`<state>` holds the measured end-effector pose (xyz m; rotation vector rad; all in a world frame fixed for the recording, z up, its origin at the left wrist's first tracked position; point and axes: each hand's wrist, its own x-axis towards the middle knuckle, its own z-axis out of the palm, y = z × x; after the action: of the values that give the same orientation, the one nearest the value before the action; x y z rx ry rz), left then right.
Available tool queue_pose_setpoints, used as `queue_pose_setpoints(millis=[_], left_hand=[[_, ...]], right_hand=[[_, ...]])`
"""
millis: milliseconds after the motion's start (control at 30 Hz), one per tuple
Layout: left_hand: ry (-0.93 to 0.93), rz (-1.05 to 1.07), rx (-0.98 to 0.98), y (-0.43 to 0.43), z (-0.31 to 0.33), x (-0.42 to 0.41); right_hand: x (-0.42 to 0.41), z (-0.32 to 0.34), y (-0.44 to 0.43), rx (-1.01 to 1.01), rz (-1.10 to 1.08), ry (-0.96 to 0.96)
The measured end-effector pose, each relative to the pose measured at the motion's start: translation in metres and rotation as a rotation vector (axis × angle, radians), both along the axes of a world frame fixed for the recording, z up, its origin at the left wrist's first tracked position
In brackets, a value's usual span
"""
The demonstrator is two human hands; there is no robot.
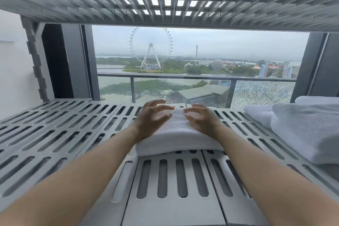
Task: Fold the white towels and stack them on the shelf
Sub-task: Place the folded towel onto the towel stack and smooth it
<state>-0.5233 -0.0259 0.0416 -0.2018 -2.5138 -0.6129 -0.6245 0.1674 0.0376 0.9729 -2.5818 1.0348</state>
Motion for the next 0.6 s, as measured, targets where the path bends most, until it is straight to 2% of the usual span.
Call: queue_pose_setpoints(millis=[67,167,267,367,433,600], left_hand=[[0.085,-0.073,-0.051,0.001,0.003,0.018],[-0.174,-0.151,-0.25,0.003,0.0,0.04],[-0.267,-0.081,-0.433,0.004,-0.006,0.05],[-0.286,-0.057,-0.467,0.01,0.0,0.052],[-0.323,-0.013,-0.516,0.019,0.007,0.051],[-0.188,0.073,-0.54,0.025,0.017,0.057]], right_hand=[[0.009,0.003,0.003,-0.088,-0.048,0.235],[0.026,0.005,0.012,-0.063,-0.025,0.426],[0.043,0.005,0.023,0.098,0.071,0.371],[0.062,0.004,0.031,0.429,0.118,0.256],[0.072,0.0,0.03,0.575,0.065,0.295],[0.092,-0.001,0.014,0.529,-0.107,0.292]])
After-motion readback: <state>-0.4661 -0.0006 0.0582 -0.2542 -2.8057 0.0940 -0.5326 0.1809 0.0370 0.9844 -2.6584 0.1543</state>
